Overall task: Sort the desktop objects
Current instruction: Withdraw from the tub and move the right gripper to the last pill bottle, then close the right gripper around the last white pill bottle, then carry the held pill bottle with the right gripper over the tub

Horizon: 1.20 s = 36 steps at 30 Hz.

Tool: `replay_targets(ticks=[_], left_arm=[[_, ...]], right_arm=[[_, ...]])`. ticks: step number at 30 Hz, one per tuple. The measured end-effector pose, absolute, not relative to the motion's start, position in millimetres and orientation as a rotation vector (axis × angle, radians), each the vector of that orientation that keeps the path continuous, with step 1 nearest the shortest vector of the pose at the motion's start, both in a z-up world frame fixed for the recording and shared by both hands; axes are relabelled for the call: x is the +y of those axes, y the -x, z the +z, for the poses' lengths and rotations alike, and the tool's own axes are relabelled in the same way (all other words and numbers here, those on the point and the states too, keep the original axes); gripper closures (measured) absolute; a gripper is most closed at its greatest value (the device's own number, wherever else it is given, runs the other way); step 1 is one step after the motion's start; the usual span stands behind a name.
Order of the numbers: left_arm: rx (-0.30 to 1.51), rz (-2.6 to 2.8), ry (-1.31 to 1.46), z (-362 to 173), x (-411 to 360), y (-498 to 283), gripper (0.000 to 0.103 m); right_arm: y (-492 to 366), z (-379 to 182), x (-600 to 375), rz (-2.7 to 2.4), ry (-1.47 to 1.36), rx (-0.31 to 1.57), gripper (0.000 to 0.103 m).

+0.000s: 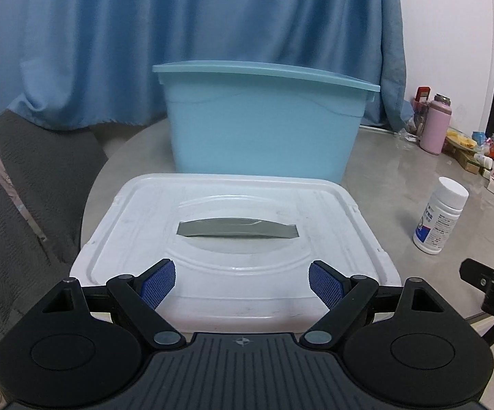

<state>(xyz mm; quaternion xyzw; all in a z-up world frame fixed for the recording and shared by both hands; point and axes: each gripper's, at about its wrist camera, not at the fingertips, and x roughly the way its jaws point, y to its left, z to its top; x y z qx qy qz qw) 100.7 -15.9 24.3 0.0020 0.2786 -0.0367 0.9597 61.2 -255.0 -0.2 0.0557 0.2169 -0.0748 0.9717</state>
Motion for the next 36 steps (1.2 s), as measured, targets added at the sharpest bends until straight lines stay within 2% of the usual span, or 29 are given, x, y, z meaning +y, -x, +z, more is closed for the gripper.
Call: replay_targets(ticks=[19,20,21,22,36], left_arm=[[0.586,-0.083,-0.026,32.1,-7.0,-136.9,0.016],[0.589,-0.081,-0.027,31.6,-6.1,-139.1,0.016],[0.592,-0.079,-0.028,31.2,-5.1,-141.0,0.016],[0.594,-0.077,-0.029,30.7,-4.1,-142.6,0.016],[0.561,-0.069,-0.012,34.0,-1.7,-141.6,0.016]], right_arm=[[-162.9,-25.3,-267.9,-0.197,-0.101,0.478,0.015],[-166.9,-26.1,-267.6,-0.2,-0.095,0.477,0.022],[-170.2,-26.5,-267.3,-0.204,-0.088,0.474,0.035],[-173.3,-26.4,-266.9,-0.215,-0.08,0.476,0.055],[-150.6,0.7,-261.1,-0.19,-0.093,0.466,0.055]])
